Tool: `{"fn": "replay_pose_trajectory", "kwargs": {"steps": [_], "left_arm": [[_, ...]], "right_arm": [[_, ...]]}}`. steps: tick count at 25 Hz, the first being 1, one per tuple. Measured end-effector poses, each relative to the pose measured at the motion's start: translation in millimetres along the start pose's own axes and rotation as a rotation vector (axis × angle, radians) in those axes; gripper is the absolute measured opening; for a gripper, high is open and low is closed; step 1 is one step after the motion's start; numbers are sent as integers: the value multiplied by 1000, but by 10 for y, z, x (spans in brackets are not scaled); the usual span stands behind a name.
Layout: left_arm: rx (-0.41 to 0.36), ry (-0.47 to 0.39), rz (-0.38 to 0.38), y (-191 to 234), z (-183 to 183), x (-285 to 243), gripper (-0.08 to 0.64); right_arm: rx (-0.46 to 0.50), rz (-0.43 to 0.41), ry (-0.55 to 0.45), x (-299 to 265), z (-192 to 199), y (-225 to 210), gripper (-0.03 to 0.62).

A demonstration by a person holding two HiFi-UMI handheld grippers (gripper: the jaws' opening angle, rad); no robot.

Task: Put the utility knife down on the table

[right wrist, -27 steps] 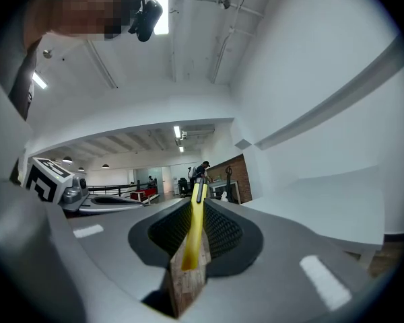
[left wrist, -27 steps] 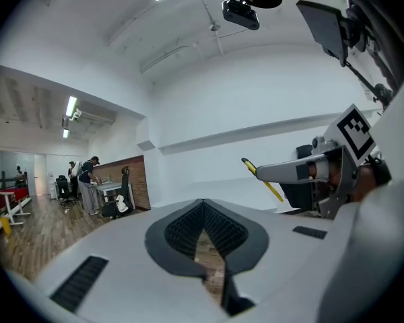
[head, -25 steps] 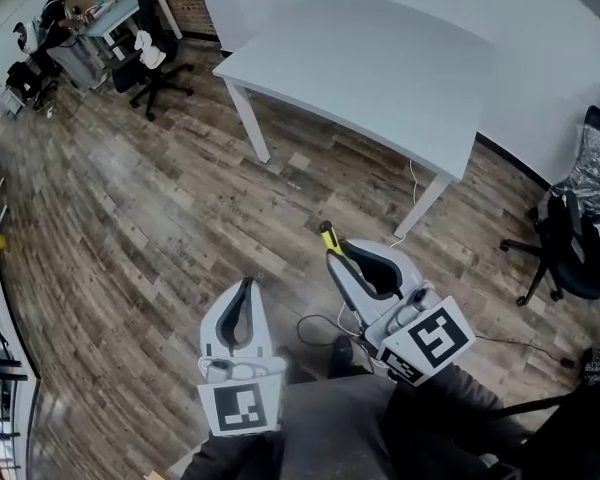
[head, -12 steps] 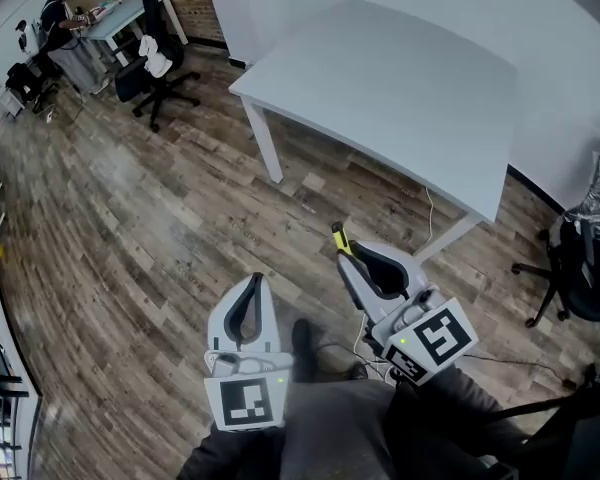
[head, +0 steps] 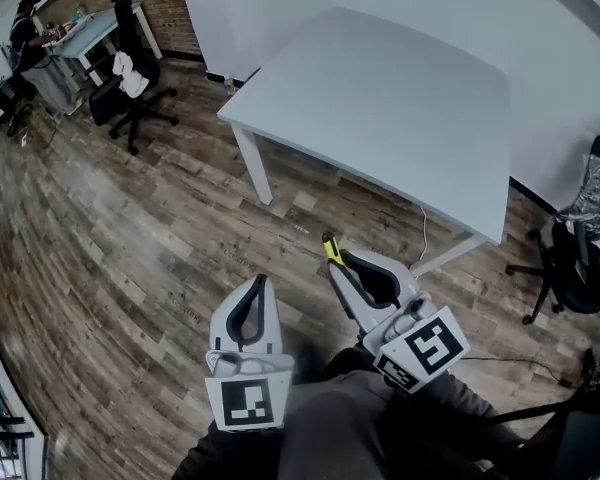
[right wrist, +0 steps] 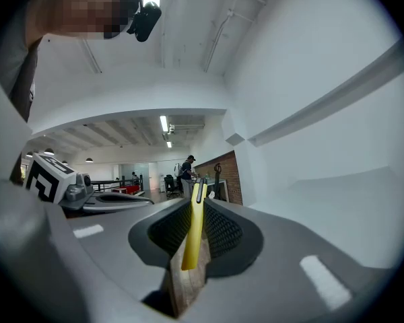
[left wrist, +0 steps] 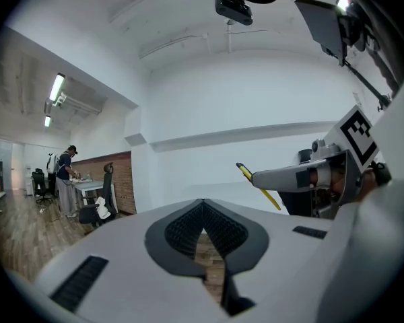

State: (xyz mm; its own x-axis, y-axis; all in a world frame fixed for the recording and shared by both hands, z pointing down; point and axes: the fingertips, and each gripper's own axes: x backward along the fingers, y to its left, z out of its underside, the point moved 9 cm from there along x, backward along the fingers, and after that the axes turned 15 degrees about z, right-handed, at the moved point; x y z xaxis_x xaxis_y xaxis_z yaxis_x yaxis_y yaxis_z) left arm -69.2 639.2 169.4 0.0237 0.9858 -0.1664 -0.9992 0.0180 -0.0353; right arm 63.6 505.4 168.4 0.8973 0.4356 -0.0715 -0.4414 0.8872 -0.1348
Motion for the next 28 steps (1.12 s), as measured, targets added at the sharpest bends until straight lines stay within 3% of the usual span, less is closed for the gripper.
{"fn": "replay_pose_trajectory", "kwargs": {"steps": [9, 20, 28], "left_arm": [[-18, 31, 98, 154, -64, -764, 2], [-44, 70, 168, 118, -237, -2309, 2], [-77, 68, 156, 190, -500, -2838, 2]], "right_arm": [[-7, 101, -11, -321, -91, -577, 57], [-55, 152, -7, -950, -140, -1882, 57], [-66, 153, -42, -1250, -363, -2363, 57]]}}
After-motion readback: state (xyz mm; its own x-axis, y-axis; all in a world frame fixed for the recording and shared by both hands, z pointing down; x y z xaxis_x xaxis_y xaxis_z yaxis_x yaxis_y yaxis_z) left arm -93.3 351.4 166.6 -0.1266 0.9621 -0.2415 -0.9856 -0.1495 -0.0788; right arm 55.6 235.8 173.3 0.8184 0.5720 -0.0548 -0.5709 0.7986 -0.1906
